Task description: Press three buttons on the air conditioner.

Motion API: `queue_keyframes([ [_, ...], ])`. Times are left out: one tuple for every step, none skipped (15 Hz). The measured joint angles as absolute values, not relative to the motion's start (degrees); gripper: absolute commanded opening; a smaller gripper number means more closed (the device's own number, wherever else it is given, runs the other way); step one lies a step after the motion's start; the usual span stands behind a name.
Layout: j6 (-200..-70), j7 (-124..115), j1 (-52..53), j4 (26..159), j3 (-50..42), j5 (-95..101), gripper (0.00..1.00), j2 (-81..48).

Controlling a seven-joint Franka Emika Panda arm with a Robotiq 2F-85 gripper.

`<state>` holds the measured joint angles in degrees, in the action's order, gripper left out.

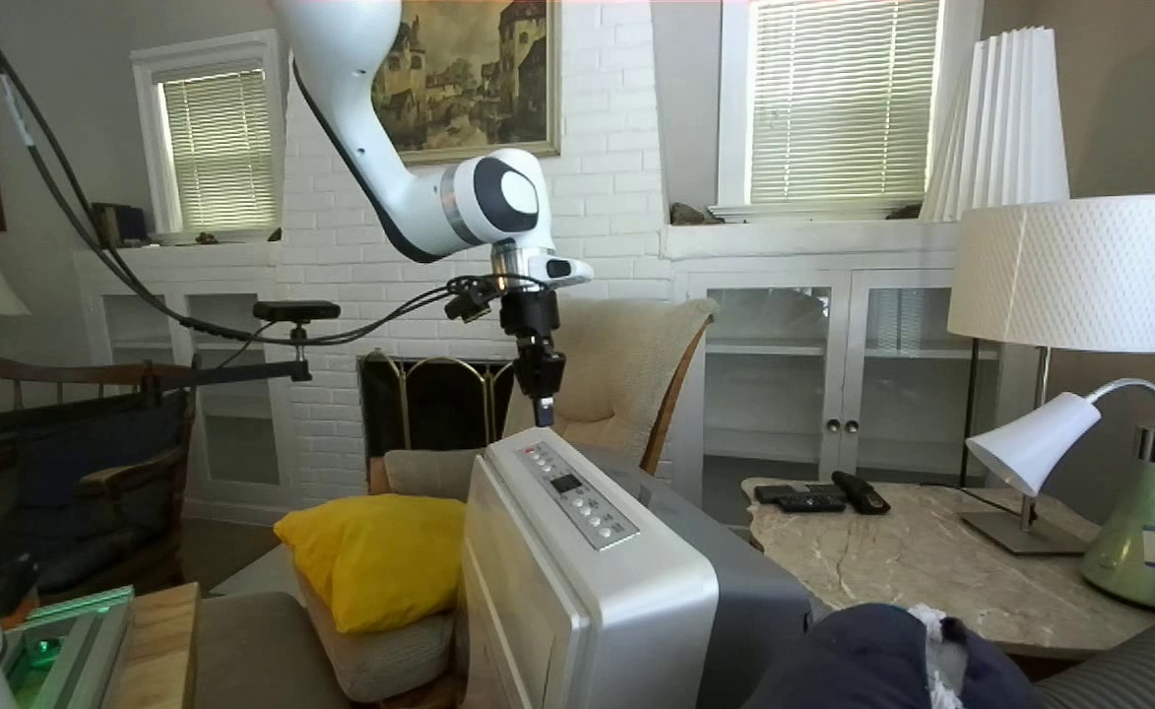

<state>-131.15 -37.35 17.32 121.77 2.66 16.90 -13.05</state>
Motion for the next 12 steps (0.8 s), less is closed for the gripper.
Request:
queue_keyframes([
  [-131.15, -37.35, 17.32, 122.09, 2.70, 16.96, 0.00, -13.05],
  [-131.15, -37.35, 17.32, 122.43, 2.78, 16.96, 0.00, -13.04],
  [-131.15, -37.35, 17.32, 122.79, 2.89, 16.96, 0.00, -13.05],
  [-131.15, -37.35, 17.31, 123.07, 3.02, 16.96, 0.00, -13.06],
  [-131.15, -37.34, 17.32, 123.27, 3.15, 16.96, 0.00, -13.06],
  [-131.15, -37.24, 17.30, 123.44, 3.30, 16.96, 0.00, -13.06],
  [-131.17, -37.14, 17.30, 123.61, 3.46, 16.96, 0.00, -13.06],
  [-131.26, -36.99, 17.27, 123.77, 3.65, 16.95, 0.00, -13.06],
  [-131.43, -36.74, 17.24, 123.93, 3.85, 16.93, 0.00, -13.06],
  [-131.67, -36.50, 17.21, 124.11, 4.03, 16.92, 0.00, -13.07],
  [-131.94, -36.27, 17.20, 124.26, 4.19, 16.91, 0.00, -13.08],
  [-132.11, -36.07, 17.17, 124.32, 4.34, 16.91, 0.00, -13.13],
])
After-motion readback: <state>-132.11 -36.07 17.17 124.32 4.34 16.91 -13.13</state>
